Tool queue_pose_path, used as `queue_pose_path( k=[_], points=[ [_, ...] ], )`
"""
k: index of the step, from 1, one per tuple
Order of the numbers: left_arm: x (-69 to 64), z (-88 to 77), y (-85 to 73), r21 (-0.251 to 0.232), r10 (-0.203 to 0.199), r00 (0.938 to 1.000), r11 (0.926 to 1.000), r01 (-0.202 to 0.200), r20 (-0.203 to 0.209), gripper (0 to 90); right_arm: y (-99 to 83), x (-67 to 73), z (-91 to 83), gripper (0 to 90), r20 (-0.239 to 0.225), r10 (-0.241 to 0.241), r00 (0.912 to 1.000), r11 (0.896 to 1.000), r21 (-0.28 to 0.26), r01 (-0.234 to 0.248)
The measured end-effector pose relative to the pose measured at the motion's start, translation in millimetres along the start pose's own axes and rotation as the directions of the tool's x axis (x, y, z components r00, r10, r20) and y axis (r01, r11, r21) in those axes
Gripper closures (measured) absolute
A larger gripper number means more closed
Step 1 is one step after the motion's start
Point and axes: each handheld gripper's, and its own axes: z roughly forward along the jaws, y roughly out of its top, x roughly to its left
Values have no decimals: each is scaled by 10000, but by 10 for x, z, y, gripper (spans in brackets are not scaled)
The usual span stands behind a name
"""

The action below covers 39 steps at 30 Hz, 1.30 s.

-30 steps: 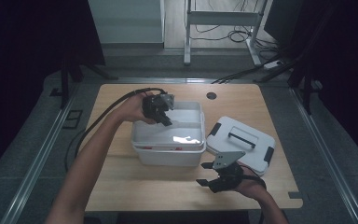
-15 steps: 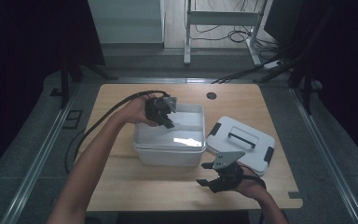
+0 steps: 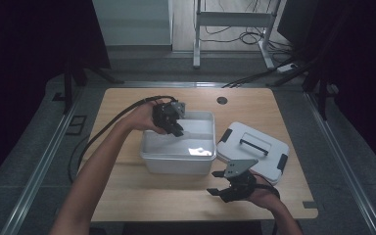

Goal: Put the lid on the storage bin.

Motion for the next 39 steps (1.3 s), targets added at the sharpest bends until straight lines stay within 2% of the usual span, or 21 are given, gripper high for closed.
queue_pose_path(
  k=[4,5,7,9,11,13,14,15,16,20,21,24,25,32,35,36,38,39],
  points=[
    [6,-47,-18,-7,20,9998,10000,-20,-192,679,0,-9,-12,397,40,23,10000,10000,10,-23],
    [-5,-75,-41,-202,-204,9993,9996,197,-325,663,0,-17,-18,398,116,30,9999,10000,71,-31],
    [-9,-98,-60,-249,-305,9987,9993,294,-414,632,-1,-40,-30,399,254,70,9997,9997,252,-77],
    [-12,-189,-144,-402,-595,9965,9976,571,-595,615,-8,-74,-51,401,378,113,9992,9993,358,-127],
    [-9,-225,-181,-412,-658,9958,9971,632,-642,609,-11,-91,-67,401,442,168,9989,9990,417,-187],
    [-16,-293,-259,-448,-932,9930,9949,901,-719,605,-18,-130,-105,402,524,299,9982,9985,451,-322],
    [-6,-329,-295,-439,-819,9934,9959,786,-805,605,-22,-151,-123,403,585,354,9977,9982,458,-381],
    [-23,-389,-376,-458,-1012,9912,9942,976,-848,602,-32,-194,-155,405,763,390,9963,9976,542,-432],
    [-23,-389,-376,-458,-1012,9912,9942,976,-848,601,-32,-194,-155,405,763,390,9963,9976,542,-432],
    [-67,-494,-545,-556,-1322,9865,9903,1272,-971,592,-53,-305,-203,406,1118,470,9926,9950,827,-564],
    [-89,-537,-628,-597,-1383,9847,9894,1326,-1058,584,-62,-371,-222,407,1337,513,9897,9932,973,-646],
    [-105,-575,-711,-608,-1517,9818,9875,1455,-1139,579,-67,-436,-244,407,1466,583,9875,9916,1058,-743],
    [-116,-607,-787,-637,-1685,9785,9848,1618,-1188,574,-71,-506,-267,408,1530,678,9859,9906,1076,-848],
    [-158,-675,-963,-734,-1905,9732,9805,1822,-1292,572,-90,-680,-307,411,1824,854,9795,9870,1191,-1082],
    [-186,-693,-1086,-641,-2087,9672,9774,2013,-1449,562,-109,-783,-344,412,1991,975,9751,9849,1216,-1233],
    [-186,-693,-1086,-641,-2087,9672,9774,2013,-1449,562,-109,-783,-344,412,1991,975,9751,9849,1216,-1233],
    [-197,-711,-1158,-662,-2195,9643,9751,2118,-1484,563,-120,-840,-378,416,2123,1057,9715,9837,1207,-1333],
    [-206,-724,-1233,-690,-2312,9610,9724,2230,-1519,563,-126,-898,-424,420,2338,1090,9662,9822,1242,-1409]
  ],
)
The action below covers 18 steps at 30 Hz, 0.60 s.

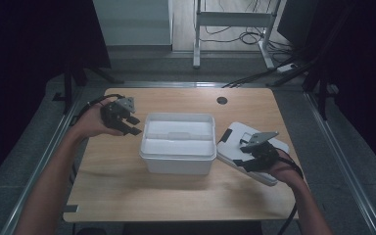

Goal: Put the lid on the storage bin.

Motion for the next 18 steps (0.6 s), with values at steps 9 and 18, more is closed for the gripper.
queue_pose_path(
  k=[9,18],
  points=[
    [17,-6,-249,188,-393,9992,9990,393,-17,559,14,-314,-98,429,513,397,9979,9987,312,-413],
    [29,69,-415,333,-646,9979,9974,644,70,556,-46,-622,51,445,871,786,9931,9904,1065,-877]
  ],
)
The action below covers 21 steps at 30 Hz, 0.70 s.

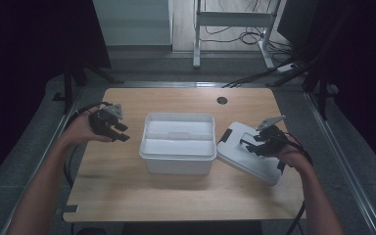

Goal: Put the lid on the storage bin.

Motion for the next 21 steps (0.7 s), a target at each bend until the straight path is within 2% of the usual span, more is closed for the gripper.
queue_pose_path(
  k=[3,13,14,15,16,17,18,19,20,21],
  points=[
    [2,28,-30,8,-32,10000,10000,32,14,556,-23,-32,43,454,22,98,9999,9999,84,-99],
    [7,121,-103,186,-104,9999,9998,102,111,555,-80,-80,218,524,212,-204,9996,9955,925,184],
    [4,124,-107,184,-157,9998,9997,155,122,554,-95,-87,254,585,201,-317,9993,9931,1136,292],
    [3,128,-109,172,-178,9997,9997,175,139,554,-95,-87,254,585,201,-317,9993,9931,1136,292],
    [3,130,-111,169,-178,9997,9997,176,149,554,-109,-92,281,665,230,-461,9987,9911,1263,429],
    [2,132,-111,183,-179,9997,9997,176,150,554,-109,-92,281,665,230,-461,9987,9911,1263,429],
    [1,134,-112,187,-179,9997,9997,177,152,554,-121,-101,295,733,237,-655,9976,9883,1395,616],
    [4,137,-113,191,-143,9998,9997,140,157,554,-121,-101,295,733,237,-655,9976,9883,1395,616],
    [3,141,-115,204,-159,9998,9997,155,154,553,-130,-109,297,789,244,-761,9968,9872,1421,719],
    [3,146,-117,216,-168,9997,9996,165,153,553,-130,-109,297,789,244,-761,9968,9872,1421,719]
  ],
)
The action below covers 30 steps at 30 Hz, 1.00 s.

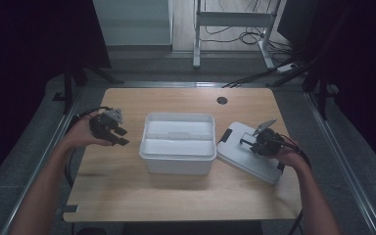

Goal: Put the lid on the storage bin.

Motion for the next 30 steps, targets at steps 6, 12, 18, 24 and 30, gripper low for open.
queue_pose_path(
  k=[6,12,18,24,30],
  points=[
    [0,28,-5,25,-38,10000,10000,38,44,553,-20,-30,-30,832,120,-348,9993,9994,-55,349],
    [-5,41,-15,9,-92,9999,10000,92,63,553,-53,-52,-100,834,122,-400,9991,9990,-179,402],
    [2,46,-19,19,-1,10000,10000,1,19,553,-30,-45,-351,835,199,-603,9980,9969,-501,612],
    [-20,69,-20,-25,-127,9999,9999,127,39,553,64,-36,-670,834,160,-936,9955,9912,-928,946],
    [-22,64,-31,-85,-86,10000,9999,87,46,554,224,-46,-957,834,512,-1229,9911,9830,-1310,1286]
  ],
)
